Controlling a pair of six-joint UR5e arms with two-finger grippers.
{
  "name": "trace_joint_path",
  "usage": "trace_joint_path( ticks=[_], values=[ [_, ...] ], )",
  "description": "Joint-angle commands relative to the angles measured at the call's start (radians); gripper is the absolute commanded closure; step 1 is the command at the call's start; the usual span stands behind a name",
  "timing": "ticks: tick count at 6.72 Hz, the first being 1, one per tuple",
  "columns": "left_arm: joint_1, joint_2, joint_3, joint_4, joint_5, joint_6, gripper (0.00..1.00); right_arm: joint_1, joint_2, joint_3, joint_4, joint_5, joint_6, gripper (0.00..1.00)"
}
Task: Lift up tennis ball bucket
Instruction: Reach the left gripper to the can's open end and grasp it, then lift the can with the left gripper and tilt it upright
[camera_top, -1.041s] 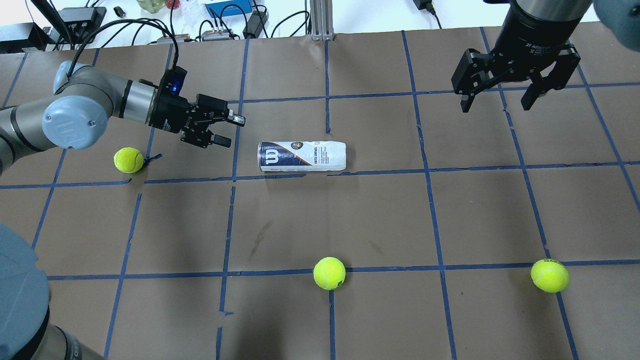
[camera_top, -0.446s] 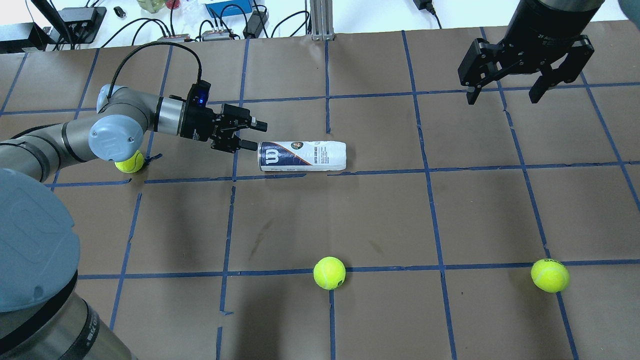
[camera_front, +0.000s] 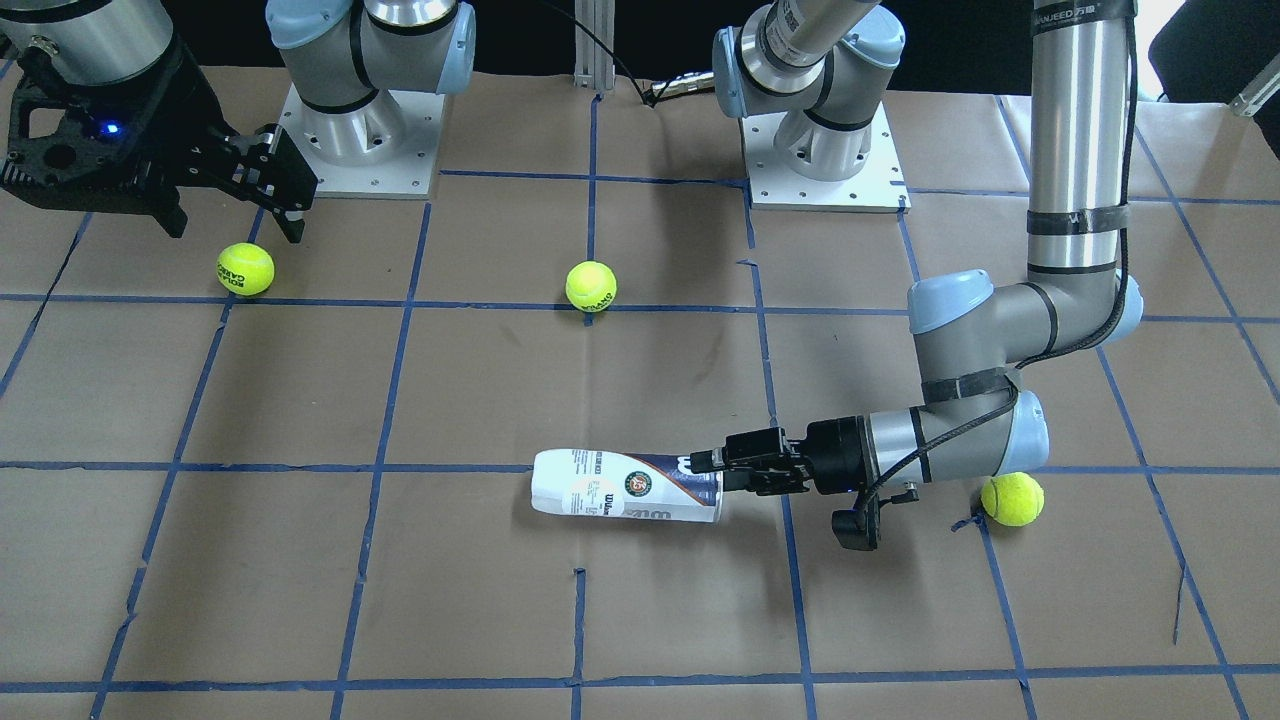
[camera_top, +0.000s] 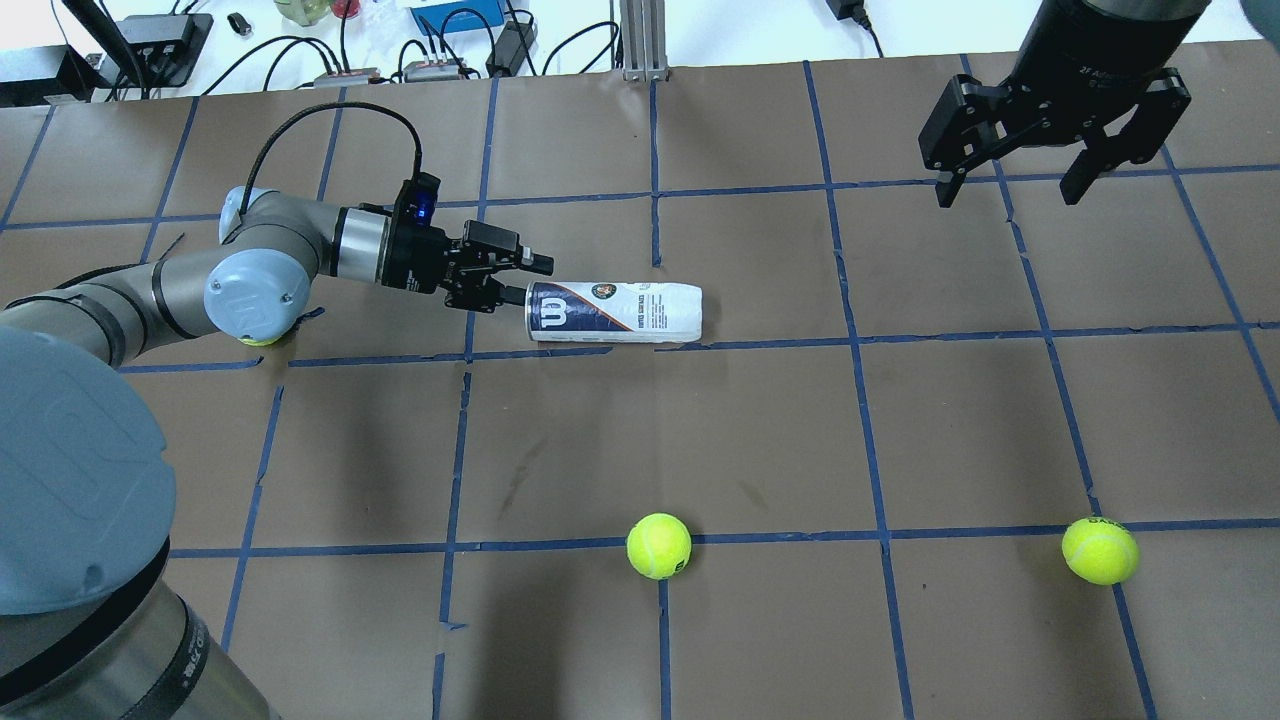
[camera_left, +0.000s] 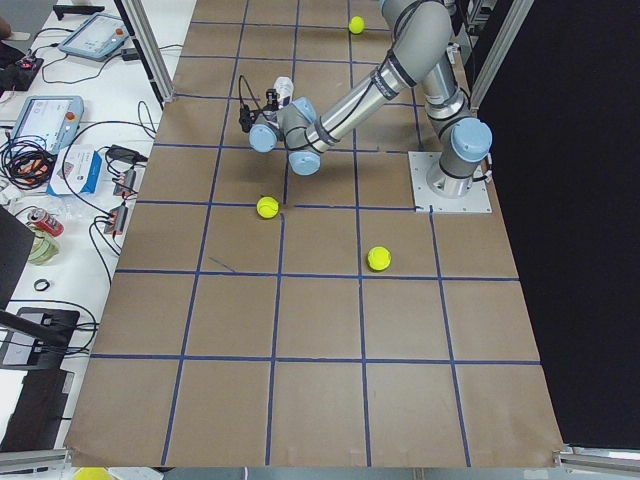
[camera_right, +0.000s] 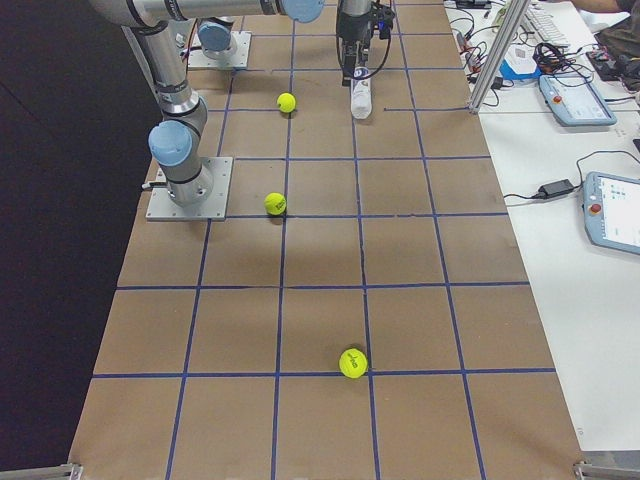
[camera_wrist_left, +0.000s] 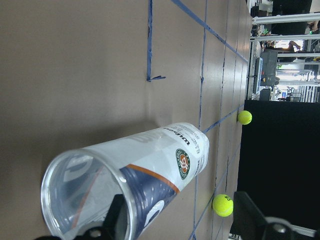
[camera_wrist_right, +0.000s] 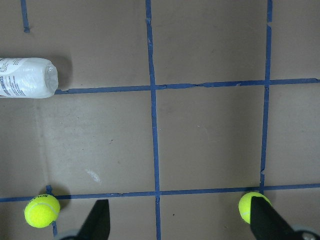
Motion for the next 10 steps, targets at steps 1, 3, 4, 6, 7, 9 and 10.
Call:
trace_joint_path(
  ticks=[1, 3, 4, 6, 7, 9, 10],
  values=[
    [-0.001, -0.036, -0.01, 0.02, 0.003, 0.003, 0.31, -0.002, 0.0, 0.004, 0.0, 0.002, 0.004, 0.0],
    [-0.002, -0.039, -0.007, 0.074, 0.007, -0.005, 0.85, -0.001, 0.0, 0.007, 0.0, 0.002, 0.007, 0.0],
    [-0.002, -0.024, -0.007, 0.075, 0.007, -0.04, 0.98, 0.001, 0.0, 0.005, 0.001, 0.004, 0.007, 0.0],
    [-0.02, 0.028, 0.002, 0.083, 0.009, -0.185, 1.0, -0.001, 0.0, 0.007, 0.002, 0.004, 0.008, 0.0],
    [-0.048, 0.086, 0.019, 0.168, 0.045, -0.394, 1.0, -0.001, 0.0, 0.007, 0.002, 0.004, 0.008, 0.0],
    [-0.07, 0.125, 0.084, 0.256, 0.167, -0.583, 1.0, -0.002, 0.0, 0.008, 0.003, 0.002, 0.008, 0.0],
    [-0.099, 0.145, 0.153, 0.244, 0.291, -0.658, 1.0, -0.004, 0.0, 0.008, 0.003, 0.004, 0.007, 0.0]
  ],
)
